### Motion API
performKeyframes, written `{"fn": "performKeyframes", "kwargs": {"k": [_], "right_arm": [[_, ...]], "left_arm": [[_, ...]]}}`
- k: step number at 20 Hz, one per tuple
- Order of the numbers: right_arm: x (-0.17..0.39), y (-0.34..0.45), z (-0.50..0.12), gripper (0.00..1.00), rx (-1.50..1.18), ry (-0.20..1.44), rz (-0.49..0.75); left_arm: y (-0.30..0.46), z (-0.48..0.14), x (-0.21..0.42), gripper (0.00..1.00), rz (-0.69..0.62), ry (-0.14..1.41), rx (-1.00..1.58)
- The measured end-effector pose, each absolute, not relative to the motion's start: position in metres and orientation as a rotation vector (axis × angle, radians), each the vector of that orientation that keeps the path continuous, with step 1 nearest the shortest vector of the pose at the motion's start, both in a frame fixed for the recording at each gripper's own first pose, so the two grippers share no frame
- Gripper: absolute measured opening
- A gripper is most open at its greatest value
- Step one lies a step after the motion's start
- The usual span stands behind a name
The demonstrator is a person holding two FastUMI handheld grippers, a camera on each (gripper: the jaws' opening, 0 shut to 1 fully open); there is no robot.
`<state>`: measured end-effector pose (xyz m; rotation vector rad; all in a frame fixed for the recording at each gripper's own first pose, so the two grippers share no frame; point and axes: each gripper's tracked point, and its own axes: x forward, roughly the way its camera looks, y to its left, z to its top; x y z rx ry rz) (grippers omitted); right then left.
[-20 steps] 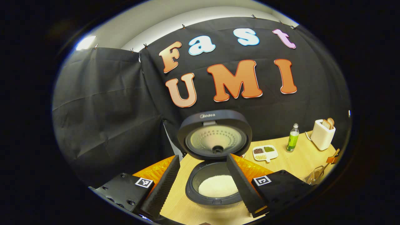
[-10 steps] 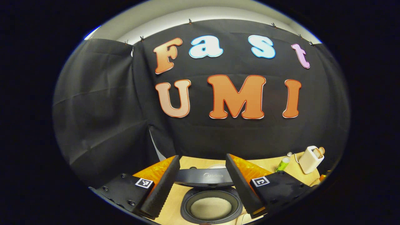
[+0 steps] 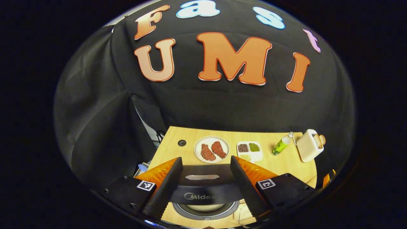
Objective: Close the left gripper, press the button to open the rice cooker; take a wooden spoon from the chopstick holder with the right hand, scoop a spoonful of rice and pour it into the rice cooker, then put the wooden spoon back into the chopstick holder.
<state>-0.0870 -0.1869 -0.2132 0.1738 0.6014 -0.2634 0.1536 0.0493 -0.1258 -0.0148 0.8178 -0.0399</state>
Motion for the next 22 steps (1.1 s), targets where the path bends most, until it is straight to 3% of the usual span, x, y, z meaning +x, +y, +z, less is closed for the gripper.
{"fn": "performKeyframes", "kwargs": {"k": [1, 9, 17, 22], "right_arm": [[-0.087, -0.186, -0.211, 0.90, 0.174, 0.593, -0.259], [-0.078, -0.166, -0.217, 0.91, 0.132, 0.572, -0.199], [-0.070, -0.142, -0.225, 0.91, 0.117, 0.583, -0.146], [-0.064, -0.130, -0.225, 0.90, 0.105, 0.581, -0.122]], "left_arm": [[0.048, -0.135, 0.139, 1.00, -0.045, 0.882, -0.025], [0.045, -0.208, 0.057, 0.98, -0.022, 1.240, -0.022], [0.045, -0.278, 0.027, 1.00, -0.013, 1.443, -0.019], [0.044, -0.284, 0.031, 0.96, -0.020, 1.459, -0.013]]}}
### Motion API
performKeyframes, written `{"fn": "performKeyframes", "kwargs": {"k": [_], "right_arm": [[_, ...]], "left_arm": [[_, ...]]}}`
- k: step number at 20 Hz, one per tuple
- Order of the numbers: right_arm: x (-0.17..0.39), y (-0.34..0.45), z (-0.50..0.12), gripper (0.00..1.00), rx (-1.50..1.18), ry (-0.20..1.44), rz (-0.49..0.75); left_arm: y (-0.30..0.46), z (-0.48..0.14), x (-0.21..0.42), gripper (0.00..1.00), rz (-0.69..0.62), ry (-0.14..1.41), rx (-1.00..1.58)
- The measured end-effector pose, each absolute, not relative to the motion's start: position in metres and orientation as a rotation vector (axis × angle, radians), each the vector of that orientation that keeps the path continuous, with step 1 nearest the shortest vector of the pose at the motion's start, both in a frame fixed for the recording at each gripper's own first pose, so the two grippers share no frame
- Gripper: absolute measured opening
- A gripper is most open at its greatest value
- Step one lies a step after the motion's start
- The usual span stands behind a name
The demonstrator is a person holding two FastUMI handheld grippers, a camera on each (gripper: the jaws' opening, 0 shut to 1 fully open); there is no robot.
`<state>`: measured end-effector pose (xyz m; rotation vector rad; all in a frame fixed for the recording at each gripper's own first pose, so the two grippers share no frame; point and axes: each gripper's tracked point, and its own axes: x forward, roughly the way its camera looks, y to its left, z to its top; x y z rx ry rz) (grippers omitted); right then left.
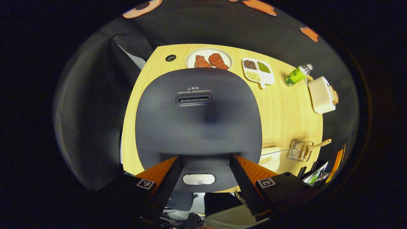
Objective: Close the left gripper, press the button to open the rice cooker; take a wooden spoon from the chopstick holder with the right hand, scoop a spoonful of rice and pour it into the rice cooker, then put the wooden spoon back into the chopstick holder.
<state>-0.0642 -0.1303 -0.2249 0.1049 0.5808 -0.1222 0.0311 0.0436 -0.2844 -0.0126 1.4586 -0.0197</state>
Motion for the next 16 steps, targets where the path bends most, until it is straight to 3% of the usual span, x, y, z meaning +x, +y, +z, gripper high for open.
{"fn": "performKeyframes", "kwargs": {"k": [3, 8, 16], "right_arm": [[-0.060, -0.123, -0.221, 0.91, 0.102, 0.569, -0.105], [-0.049, -0.117, -0.206, 0.90, 0.075, 0.540, -0.096], [-0.018, -0.088, -0.153, 0.91, 0.056, 0.359, -0.029]], "left_arm": [[0.044, -0.281, 0.031, 1.00, -0.027, 1.440, -0.011], [0.045, -0.276, 0.033, 1.00, -0.003, 1.221, 0.021], [0.023, -0.165, 0.051, 1.00, 0.009, 0.600, 0.089]]}}
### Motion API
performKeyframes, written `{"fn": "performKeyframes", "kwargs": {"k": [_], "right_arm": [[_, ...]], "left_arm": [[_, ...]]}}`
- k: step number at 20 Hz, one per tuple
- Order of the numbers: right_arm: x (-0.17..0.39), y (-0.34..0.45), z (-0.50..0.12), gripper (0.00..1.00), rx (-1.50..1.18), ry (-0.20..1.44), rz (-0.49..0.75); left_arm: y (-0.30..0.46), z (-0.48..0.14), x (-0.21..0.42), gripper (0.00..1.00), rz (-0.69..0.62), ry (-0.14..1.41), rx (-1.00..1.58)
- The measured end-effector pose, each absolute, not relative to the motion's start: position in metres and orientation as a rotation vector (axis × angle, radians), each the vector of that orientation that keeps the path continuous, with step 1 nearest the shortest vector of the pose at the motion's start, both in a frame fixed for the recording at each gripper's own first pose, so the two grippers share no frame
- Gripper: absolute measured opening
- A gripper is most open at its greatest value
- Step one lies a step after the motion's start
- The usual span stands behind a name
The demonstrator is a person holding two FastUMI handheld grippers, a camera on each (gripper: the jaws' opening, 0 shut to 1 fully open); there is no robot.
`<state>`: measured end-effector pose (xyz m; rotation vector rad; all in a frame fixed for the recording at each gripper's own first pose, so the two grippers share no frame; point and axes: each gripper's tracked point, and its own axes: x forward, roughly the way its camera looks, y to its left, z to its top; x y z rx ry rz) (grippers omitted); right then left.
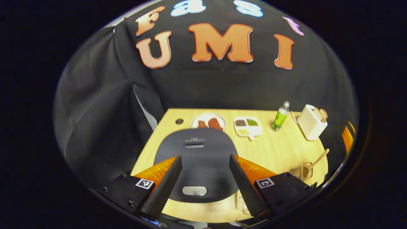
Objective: Close the left gripper, press the button to open the rice cooker; take a wooden spoon from the chopstick holder with the right hand, scoop a spoonful of rice and pour it into the rice cooker, then put the wooden spoon back into the chopstick holder.
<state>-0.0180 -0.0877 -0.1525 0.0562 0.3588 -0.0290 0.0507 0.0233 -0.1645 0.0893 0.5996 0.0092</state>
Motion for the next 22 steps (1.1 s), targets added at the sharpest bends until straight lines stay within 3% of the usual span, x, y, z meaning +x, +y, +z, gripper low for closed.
{"fn": "performKeyframes", "kwargs": {"k": [5, 7, 10, 22], "right_arm": [[-0.003, -0.070, -0.110, 0.90, 0.033, 0.207, 0.002], [-0.001, -0.063, -0.096, 0.90, 0.029, 0.160, 0.015], [0.001, -0.058, -0.091, 0.90, 0.026, 0.126, 0.017], [0.000, -0.050, -0.086, 0.90, 0.051, 0.123, 0.039]], "left_arm": [[0.001, -0.087, 0.036, 1.00, 0.033, 0.259, 0.130], [-0.004, -0.069, 0.026, 0.96, 0.036, 0.172, 0.115], [-0.005, -0.049, 0.015, 1.00, 0.038, 0.071, 0.100], [-0.011, -0.031, -0.001, 0.98, 0.026, -0.004, 0.085]]}}
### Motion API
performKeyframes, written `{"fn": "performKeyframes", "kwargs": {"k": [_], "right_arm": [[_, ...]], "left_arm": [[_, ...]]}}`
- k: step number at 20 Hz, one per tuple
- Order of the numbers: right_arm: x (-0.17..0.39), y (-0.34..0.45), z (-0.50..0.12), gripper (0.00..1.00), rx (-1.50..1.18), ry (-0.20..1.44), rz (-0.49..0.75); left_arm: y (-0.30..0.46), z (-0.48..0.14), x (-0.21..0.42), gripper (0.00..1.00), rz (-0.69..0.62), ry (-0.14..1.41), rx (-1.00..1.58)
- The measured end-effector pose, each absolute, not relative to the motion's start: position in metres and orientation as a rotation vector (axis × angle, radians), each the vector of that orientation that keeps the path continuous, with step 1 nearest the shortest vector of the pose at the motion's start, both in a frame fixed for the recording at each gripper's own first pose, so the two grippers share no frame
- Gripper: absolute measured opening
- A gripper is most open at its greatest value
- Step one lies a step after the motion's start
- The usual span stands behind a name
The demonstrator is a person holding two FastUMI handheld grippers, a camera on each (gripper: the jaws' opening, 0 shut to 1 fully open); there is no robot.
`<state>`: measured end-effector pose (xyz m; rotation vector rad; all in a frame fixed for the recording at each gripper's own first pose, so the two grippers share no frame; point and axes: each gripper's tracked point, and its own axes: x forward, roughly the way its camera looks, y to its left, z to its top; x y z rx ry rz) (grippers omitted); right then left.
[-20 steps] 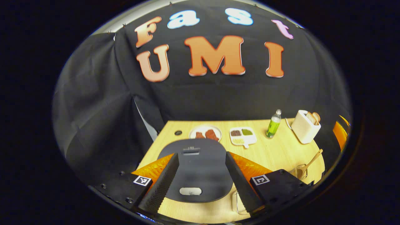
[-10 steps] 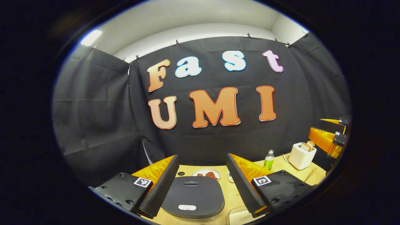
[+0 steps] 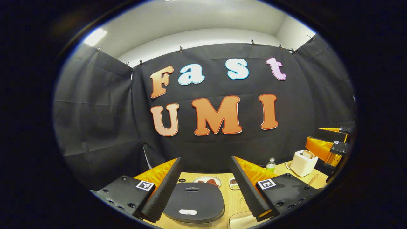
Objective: Close the left gripper, press the button to open the rice cooker; take a wooden spoon from the chopstick holder with the right hand, scoop a spoonful of rice and pour it into the rice cooker, then put the wooden spoon back into the chopstick holder.
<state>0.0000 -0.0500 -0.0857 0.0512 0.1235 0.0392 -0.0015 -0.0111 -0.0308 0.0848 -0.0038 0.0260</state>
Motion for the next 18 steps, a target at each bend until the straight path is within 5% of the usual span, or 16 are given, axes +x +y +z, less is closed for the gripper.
{"fn": "performKeyframes", "kwargs": {"k": [18], "right_arm": [[0.006, -0.028, -0.076, 0.90, 0.064, 0.099, 0.081]], "left_arm": [[-0.006, -0.031, -0.013, 0.97, 0.033, -0.025, 0.133]]}}
